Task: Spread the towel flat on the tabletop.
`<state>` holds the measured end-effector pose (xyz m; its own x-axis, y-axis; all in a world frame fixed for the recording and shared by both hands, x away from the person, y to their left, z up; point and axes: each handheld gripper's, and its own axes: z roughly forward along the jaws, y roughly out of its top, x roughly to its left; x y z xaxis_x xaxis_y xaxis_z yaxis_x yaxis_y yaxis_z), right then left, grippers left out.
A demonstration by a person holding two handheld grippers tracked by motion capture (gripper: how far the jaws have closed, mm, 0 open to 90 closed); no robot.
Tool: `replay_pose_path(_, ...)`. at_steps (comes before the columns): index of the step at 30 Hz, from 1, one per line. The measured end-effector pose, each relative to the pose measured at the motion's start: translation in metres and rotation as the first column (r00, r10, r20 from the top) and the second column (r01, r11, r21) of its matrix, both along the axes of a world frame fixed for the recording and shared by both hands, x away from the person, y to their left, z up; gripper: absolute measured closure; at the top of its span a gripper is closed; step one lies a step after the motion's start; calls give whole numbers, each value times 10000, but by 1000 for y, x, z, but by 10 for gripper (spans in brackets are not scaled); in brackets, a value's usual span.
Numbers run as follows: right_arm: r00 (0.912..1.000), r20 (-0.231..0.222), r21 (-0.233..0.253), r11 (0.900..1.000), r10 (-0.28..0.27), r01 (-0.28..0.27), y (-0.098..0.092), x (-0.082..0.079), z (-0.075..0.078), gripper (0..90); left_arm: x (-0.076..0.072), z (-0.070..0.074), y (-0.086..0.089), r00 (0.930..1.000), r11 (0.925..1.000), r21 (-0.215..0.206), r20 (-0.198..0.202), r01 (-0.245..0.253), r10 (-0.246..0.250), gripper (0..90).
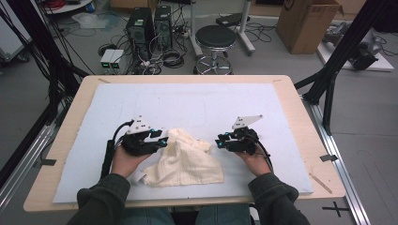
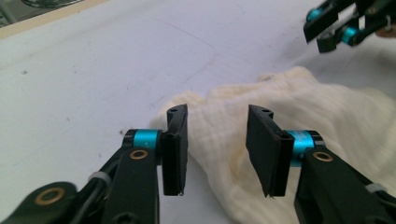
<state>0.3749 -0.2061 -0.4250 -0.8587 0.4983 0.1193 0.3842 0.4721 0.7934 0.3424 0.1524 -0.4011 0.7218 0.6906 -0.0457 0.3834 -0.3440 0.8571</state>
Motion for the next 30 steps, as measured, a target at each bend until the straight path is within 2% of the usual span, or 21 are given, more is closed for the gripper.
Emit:
replay_pose_path(1,9999,-130,-130,9999,86,-87,5,5,-6,717,6,-3,-3,9999,10000,51,-131,-54,54,577)
replay_pose_path(4,9996,-233,-223,9996,176,-182,9,7,-10,723,20,-12,-11,9986,9990,328,-413,-304,318,571)
replay_pose_path(7,9989,-360,-298,9991,288,-299,13,9,-15,716,31,-23,-14,9942,9963,548,-811,-661,704,571)
replay_pose_path(9,9975,-582,-151,9990,404,-413,14,11,-17,680,35,-28,-14,9903,9942,735,-1089,-788,865,577)
replay_pose_path(10,9968,-681,-262,9987,417,-436,16,12,-18,680,37,-31,-13,9879,9939,801,-1292,-756,856,608)
replay_pose_path(11,9968,-681,-262,9987,417,-436,16,12,-18,672,38,-32,-13,9882,9930,969,-1309,-669,794,608)
replay_pose_path(13,9967,-676,-436,9979,440,-470,19,12,-19,670,38,-34,-14,9880,9903,1227,-1314,-654,815,648)
replay_pose_path(14,9969,-627,-643,9966,466,-506,22,11,-20,671,38,-35,-15,9875,9887,1339,-1328,-671,850,699)
replay_pose_path(15,9969,-627,-643,9966,466,-506,22,11,-20,671,38,-36,-15,9873,9867,1496,-1343,-640,844,699)
replay_pose_path(19,9974,-578,-680,9966,425,-464,25,11,-20,695,37,-37,-19,9888,9876,1456,-1272,-590,778,779)
replay_pose_path(21,9967,-534,-792,9947,617,-659,27,10,-19,780,35,-37,-21,9905,9860,1567,-1144,-572,756,842)
replay_pose_path(22,9967,-534,-792,9947,617,-659,27,10,-19,780,34,-37,-22,9910,9849,1631,-1094,-589,773,842)
replay_pose_path(25,9948,-656,-733,9939,781,-828,30,10,-19,858,33,-35,-21,9916,9840,1693,-1063,-546,734,855)
replay_pose_path(26,9930,-836,-536,9947,833,-880,28,11,-19,871,32,-34,-20,9917,9844,1679,-1069,-523,709,858)
replay_pose_path(28,9924,-908,-429,9952,836,-877,27,10,-18,873,29,-32,-16,9940,9869,1540,-895,-484,627,858)
replay_pose_path(29,9929,-896,-412,9958,781,-821,26,9,-16,876,27,-30,-14,9942,9875,1488,-854,-520,652,858)
replay_pose_path(30,9950,-647,-306,9964,765,-786,23,7,-10,878,26,-28,-11,9946,9876,1478,-804,-537,661,859)
